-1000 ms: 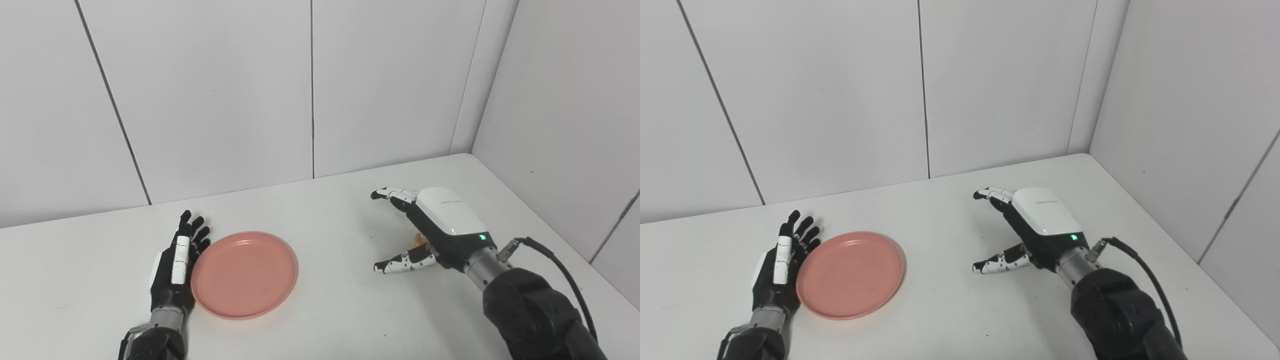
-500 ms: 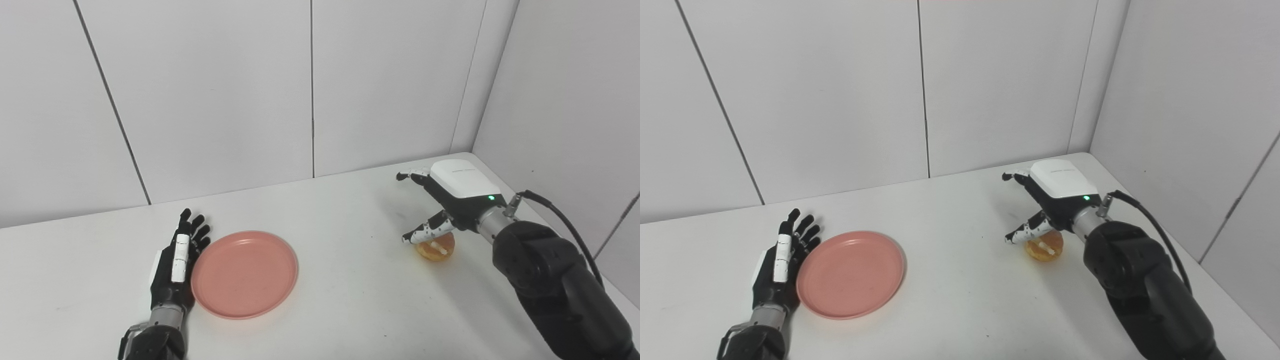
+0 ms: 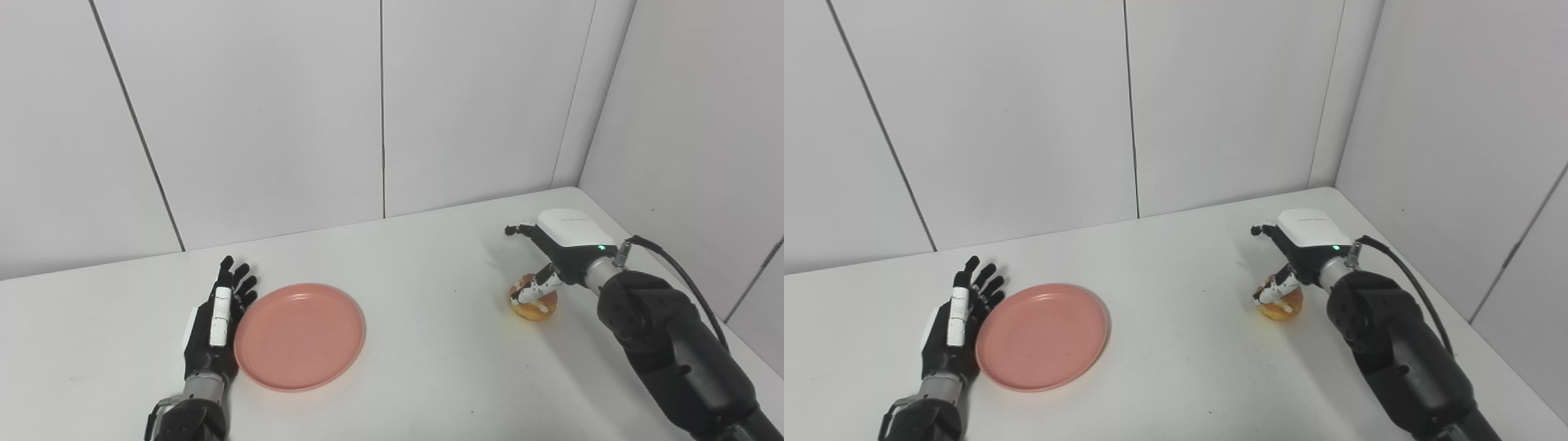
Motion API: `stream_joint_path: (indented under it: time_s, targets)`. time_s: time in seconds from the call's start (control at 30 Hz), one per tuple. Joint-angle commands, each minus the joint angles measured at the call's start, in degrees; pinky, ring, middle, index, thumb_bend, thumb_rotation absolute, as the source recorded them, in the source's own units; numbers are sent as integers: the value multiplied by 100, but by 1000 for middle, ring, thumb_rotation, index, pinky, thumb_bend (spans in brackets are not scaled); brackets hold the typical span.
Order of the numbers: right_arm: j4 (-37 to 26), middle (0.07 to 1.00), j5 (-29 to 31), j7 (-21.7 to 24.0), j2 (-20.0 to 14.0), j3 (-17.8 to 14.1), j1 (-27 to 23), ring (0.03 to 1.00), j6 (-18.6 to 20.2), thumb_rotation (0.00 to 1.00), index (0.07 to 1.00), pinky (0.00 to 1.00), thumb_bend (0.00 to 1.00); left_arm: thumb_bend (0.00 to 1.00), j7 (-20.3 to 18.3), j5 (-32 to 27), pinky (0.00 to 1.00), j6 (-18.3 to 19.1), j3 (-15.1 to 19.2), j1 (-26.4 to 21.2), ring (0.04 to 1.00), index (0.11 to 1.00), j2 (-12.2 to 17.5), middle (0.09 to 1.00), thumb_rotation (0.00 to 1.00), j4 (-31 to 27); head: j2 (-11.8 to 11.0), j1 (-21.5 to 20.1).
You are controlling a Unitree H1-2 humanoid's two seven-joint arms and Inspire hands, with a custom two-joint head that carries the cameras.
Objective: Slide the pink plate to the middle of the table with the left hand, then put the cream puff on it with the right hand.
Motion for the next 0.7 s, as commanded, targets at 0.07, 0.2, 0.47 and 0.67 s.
stream_joint_path:
  time_s: [0.07,0.2,0.47,0.67]
  targets:
    - [38,860,56,-125,-107,-54,-176,836,139,229,818,685,988,1000,-11,-45,946,-65,30,524,918,1000,-47,944,877,479,4,24]
    - [139,875,100,-9,-124,-29,-206,848,261,240,820,664,1000,1000,-8,-50,940,-44,33,541,916,1000,-61,946,880,453,6,23]
    - [239,876,126,184,-233,139,-264,813,440,247,814,588,1000,987,-6,-49,934,-33,34,557,918,1000,-72,948,882,444,18,48]
    - [250,877,203,308,-254,205,-262,809,513,231,818,614,1000,981,-12,-33,925,-61,28,567,919,1000,-59,948,892,449,18,45]
